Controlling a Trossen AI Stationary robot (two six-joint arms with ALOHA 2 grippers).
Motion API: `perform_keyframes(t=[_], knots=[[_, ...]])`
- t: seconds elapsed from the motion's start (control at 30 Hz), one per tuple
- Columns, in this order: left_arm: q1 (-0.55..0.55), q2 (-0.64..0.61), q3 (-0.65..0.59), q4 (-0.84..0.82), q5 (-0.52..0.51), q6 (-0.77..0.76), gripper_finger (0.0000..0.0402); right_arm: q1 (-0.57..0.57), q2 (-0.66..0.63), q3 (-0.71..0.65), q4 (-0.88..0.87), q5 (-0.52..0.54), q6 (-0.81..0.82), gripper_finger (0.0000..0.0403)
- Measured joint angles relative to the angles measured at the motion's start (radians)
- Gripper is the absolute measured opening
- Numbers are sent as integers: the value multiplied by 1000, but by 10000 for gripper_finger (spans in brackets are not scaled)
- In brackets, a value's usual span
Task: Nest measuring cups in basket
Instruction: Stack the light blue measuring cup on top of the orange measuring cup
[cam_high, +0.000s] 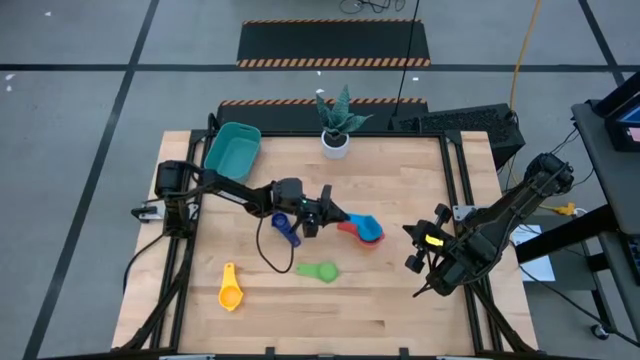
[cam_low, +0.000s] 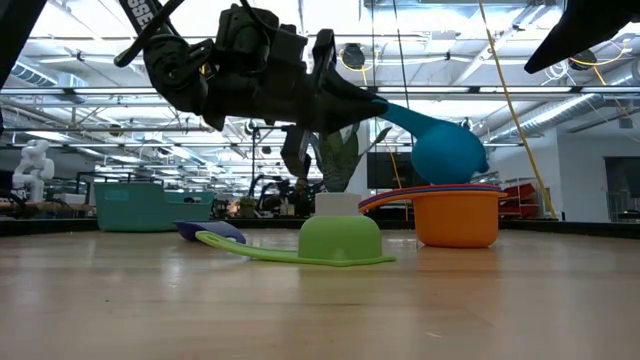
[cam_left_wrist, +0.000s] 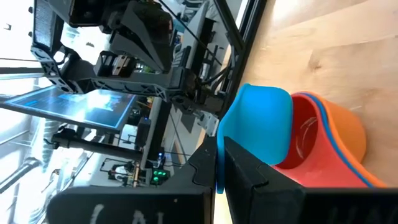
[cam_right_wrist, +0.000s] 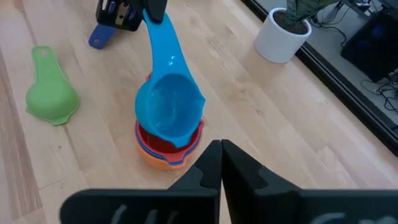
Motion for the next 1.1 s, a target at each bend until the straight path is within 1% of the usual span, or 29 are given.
perform_keyframes(t=[0.33, 1.1], knots=[[-11, 0, 30, -15, 0, -23, 21, 0, 0, 0, 0, 0, 0, 0], [-9, 0, 31, -67, 0, -21, 21, 0, 0, 0, 0, -1, -4, 0]])
